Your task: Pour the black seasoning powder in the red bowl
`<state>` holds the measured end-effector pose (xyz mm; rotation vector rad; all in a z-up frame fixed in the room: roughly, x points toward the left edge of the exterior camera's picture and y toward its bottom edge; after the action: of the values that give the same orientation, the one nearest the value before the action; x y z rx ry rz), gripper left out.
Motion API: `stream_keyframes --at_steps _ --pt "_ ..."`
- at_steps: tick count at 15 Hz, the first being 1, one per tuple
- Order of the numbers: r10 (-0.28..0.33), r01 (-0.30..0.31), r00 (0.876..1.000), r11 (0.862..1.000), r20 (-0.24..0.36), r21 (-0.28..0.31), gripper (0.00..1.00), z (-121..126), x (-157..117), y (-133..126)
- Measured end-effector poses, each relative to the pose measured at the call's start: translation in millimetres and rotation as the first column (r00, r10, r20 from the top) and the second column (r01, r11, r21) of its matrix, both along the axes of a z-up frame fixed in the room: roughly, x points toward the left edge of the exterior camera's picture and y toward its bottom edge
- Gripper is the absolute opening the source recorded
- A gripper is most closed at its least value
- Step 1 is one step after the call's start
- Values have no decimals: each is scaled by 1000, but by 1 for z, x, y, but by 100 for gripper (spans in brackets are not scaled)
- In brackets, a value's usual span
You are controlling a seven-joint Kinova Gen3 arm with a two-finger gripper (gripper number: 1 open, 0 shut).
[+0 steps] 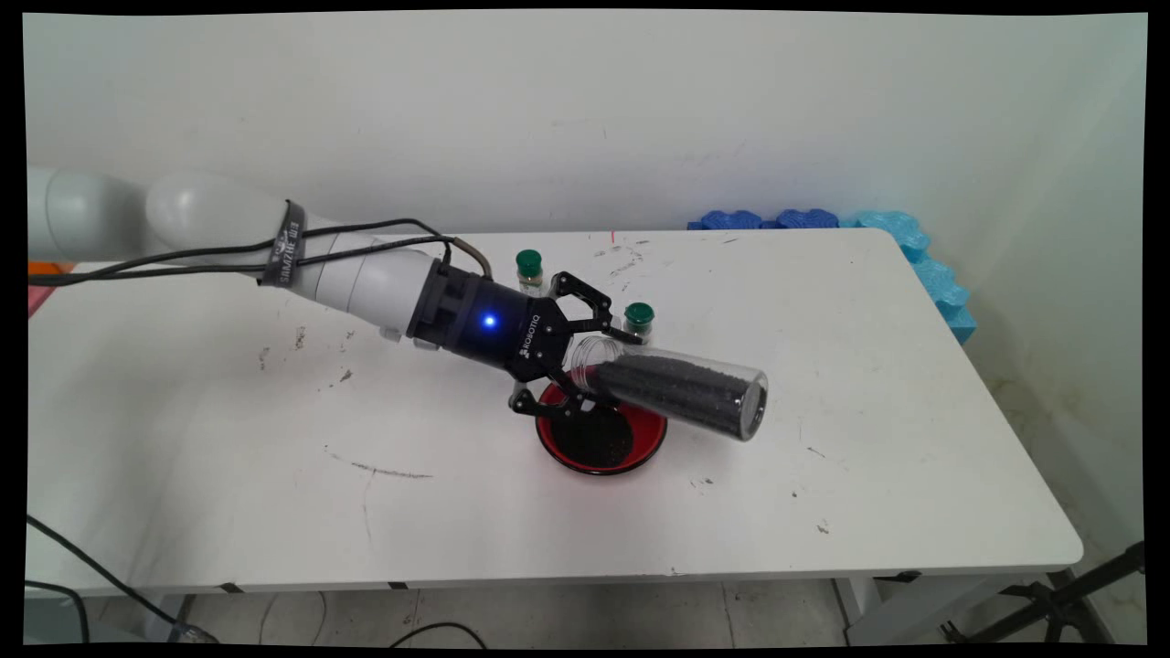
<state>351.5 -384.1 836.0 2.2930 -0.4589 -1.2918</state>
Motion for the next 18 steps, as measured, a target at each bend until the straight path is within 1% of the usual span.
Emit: stream_keyframes --at_steps 2,4,6,7,10,11,13,18 --pt "-39 40 999 998 22 -54 0 1 0 -2" --pt "-76 80 996 991 45 -106 0 4 -1 -4" --pt "-108 117 992 982 68 -150 0 7 -2 -5" --pt "-117 128 990 978 75 -163 0 8 -2 -6" --pt "-163 184 981 959 110 -217 0 12 -4 -7" --pt "-172 196 978 954 119 -227 0 13 -4 -7" --pt "-200 235 967 938 155 -255 0 15 -4 -7" --pt "-258 336 931 881 259 -332 0 24 -4 -9"
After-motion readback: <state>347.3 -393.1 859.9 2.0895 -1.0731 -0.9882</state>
